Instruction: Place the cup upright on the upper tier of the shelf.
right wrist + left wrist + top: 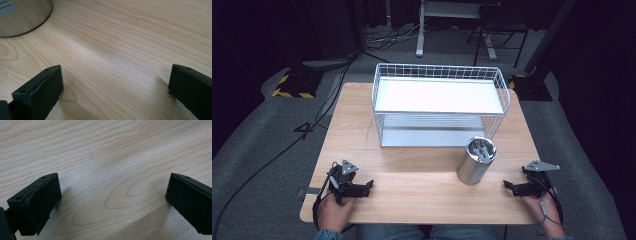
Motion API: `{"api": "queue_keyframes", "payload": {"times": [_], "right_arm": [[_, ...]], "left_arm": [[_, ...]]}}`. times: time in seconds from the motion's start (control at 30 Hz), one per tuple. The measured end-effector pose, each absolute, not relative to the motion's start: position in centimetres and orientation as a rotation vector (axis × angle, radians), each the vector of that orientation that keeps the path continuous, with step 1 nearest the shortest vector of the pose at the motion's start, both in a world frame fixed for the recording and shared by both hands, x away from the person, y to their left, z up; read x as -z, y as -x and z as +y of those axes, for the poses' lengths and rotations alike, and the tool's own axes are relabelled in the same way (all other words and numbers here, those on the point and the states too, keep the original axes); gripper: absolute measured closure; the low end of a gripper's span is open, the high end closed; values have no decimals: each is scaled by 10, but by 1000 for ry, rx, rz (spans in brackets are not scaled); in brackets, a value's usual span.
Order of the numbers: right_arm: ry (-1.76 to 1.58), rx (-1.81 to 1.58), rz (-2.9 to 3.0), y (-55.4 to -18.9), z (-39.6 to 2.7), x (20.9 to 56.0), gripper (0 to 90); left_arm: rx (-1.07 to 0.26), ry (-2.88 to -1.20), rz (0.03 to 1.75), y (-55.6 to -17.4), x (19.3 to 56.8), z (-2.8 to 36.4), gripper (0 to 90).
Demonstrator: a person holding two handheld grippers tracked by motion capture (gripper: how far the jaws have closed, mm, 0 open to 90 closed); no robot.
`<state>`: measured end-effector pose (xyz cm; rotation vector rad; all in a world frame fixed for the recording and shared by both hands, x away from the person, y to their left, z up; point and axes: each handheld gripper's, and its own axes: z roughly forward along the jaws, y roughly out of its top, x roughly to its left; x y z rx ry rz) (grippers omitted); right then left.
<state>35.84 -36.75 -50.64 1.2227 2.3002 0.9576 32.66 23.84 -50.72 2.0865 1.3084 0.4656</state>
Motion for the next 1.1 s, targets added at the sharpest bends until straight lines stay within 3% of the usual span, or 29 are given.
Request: {"api": "queue_keyframes", "payload": {"times": [0.7,1.1], "right_arm": [[-1230,-1020,2254,-350,-372,503,0],[-1081,-1221,2127,-325,-372,470,0]], "left_arm": [[-465,-2090,1305,-332,507,237,6],[-465,-2088,1306,-336,507,235,5]]}}
